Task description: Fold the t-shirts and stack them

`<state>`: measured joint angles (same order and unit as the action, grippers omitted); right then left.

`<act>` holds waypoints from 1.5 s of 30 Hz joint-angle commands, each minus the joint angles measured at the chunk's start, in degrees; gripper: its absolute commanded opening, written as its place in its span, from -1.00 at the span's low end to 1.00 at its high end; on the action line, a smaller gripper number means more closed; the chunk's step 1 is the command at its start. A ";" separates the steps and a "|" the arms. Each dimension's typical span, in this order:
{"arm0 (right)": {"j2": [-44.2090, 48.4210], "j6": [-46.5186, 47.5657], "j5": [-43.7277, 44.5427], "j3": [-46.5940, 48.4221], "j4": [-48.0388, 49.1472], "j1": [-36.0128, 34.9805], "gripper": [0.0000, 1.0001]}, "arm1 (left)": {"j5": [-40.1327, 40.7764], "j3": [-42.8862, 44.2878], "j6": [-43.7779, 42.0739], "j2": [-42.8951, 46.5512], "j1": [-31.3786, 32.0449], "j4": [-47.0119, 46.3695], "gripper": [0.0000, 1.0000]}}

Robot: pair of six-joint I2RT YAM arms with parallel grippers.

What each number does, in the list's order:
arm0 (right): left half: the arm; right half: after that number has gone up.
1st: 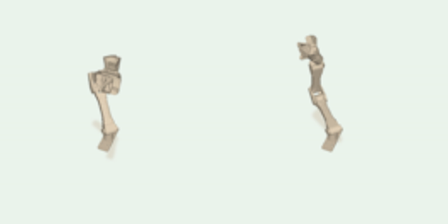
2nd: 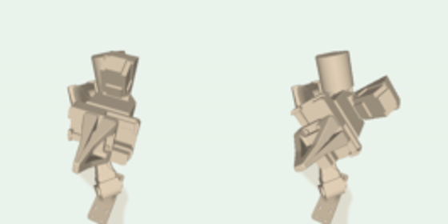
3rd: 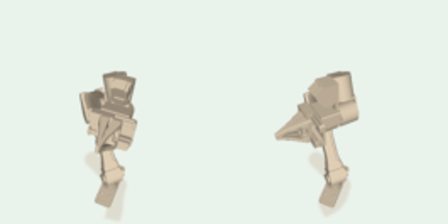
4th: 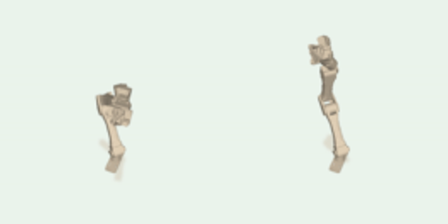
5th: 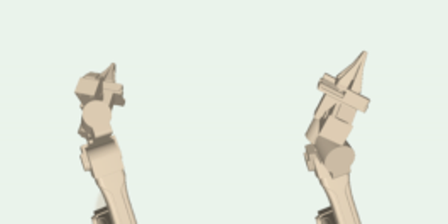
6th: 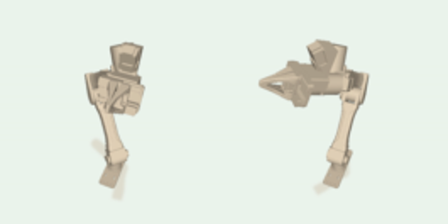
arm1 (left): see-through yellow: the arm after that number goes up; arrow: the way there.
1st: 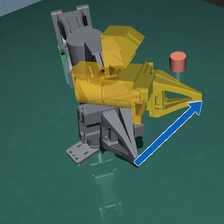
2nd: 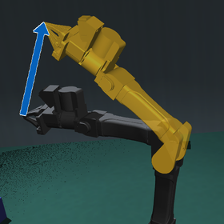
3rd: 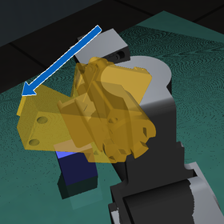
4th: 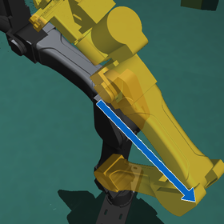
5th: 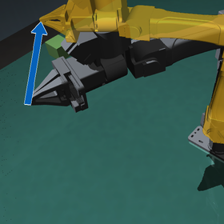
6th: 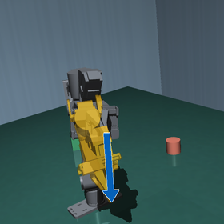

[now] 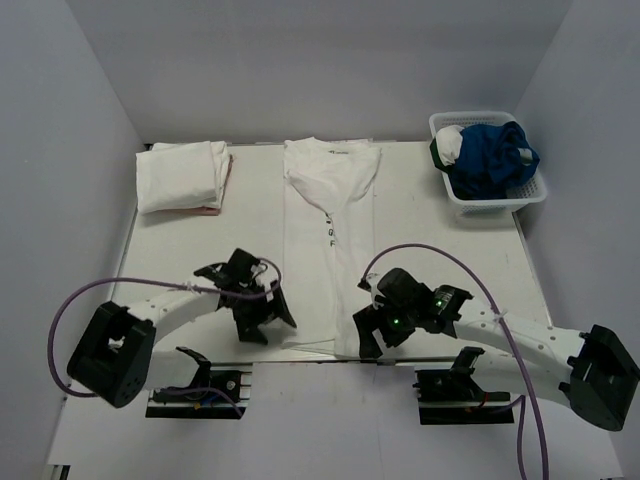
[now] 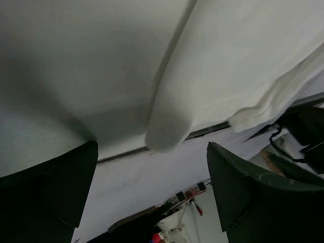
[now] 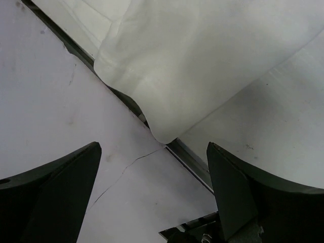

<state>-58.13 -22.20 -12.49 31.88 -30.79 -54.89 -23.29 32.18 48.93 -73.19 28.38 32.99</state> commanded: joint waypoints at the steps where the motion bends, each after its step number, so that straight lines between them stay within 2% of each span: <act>1: -0.67 -2.76 -0.96 0.11 0.99 -0.21 0.81 | -2.38 -1.50 4.50 8.49 2.90 2.68 0.96; 2: -2.15 -3.46 -0.61 0.29 1.16 -0.13 0.81 | -1.77 -2.03 5.12 9.02 3.52 2.69 0.91; 7: -7.52 -4.78 0.71 1.17 1.87 -0.21 0.37 | -1.76 -3.62 5.65 5.52 6.59 0.76 0.55; 10: -9.89 -4.87 1.06 1.87 1.26 -0.21 0.32 | 1.30 -3.62 5.65 2.45 8.01 0.76 0.41; 11: -10.16 -4.87 1.15 1.87 1.17 -0.21 0.28 | 1.32 -3.10 5.65 1.65 8.61 0.76 0.27; 13: -11.04 -5.14 1.15 1.96 1.34 -0.21 0.20 | 2.01 -2.48 5.65 0.25 9.32 0.76 0.18; 16: -11.83 -4.88 1.41 1.87 2.74 -0.13 0.04 | 4.13 -2.48 5.65 -0.99 10.03 0.76 0.06; 19: -13.32 -4.79 1.42 2.13 3.18 -0.21 -0.16 | 4.66 -1.95 6.27 -3.71 10.55 -1.43 -0.16; 22: -14.12 -4.61 1.50 2.22 3.71 -0.04 -0.29 | 4.66 -1.95 7.50 -5.03 11.08 -2.58 -0.63; 24: -14.03 -4.44 1.77 2.05 4.33 -0.30 -0.50 | 5.18 -1.95 8.02 -5.03 11.08 -2.58 -1.00; 26: -13.68 -4.61 1.77 2.40 4.16 -0.39 -0.70 | 5.18 -0.55 8.03 -5.03 11.08 -2.58 -1.00; 27: -13.68 -4.61 1.94 3.01 4.15 -0.30 -1.00 | 5.18 0.15 7.42 -4.43 11.08 -2.58 -1.00; 31: -8.68 -5.14 3.78 4.50 4.77 -0.30 -1.00 | 6.76 5.42 7.41 -1.00 11.61 0.14 -1.00; 34: -7.53 -5.84 11.68 7.84 2.58 -0.12 -1.00 | 9.22 9.64 7.41 -0.38 11.61 2.16 -1.00; 35: -7.87 -5.93 16.83 9.76 0.83 0.05 -1.00 | 9.23 10.52 7.41 -0.38 11.09 2.16 -1.00; 41: -12.96 -8.04 26.88 19.09 -0.95 1.54 -1.00 | 10.71 15.44 9.87 -4.23 9.33 0.58 -1.00; 45: -17.79 -5.93 34.54 27.41 -1.99 3.47 -1.00 | 14.40 22.91 9.87 -8.01 8.09 1.55 -1.00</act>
<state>-73.12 -28.40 11.90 53.25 -30.85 -52.90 -13.21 49.80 58.13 -79.75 37.56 34.89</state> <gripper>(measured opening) 0.020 0.033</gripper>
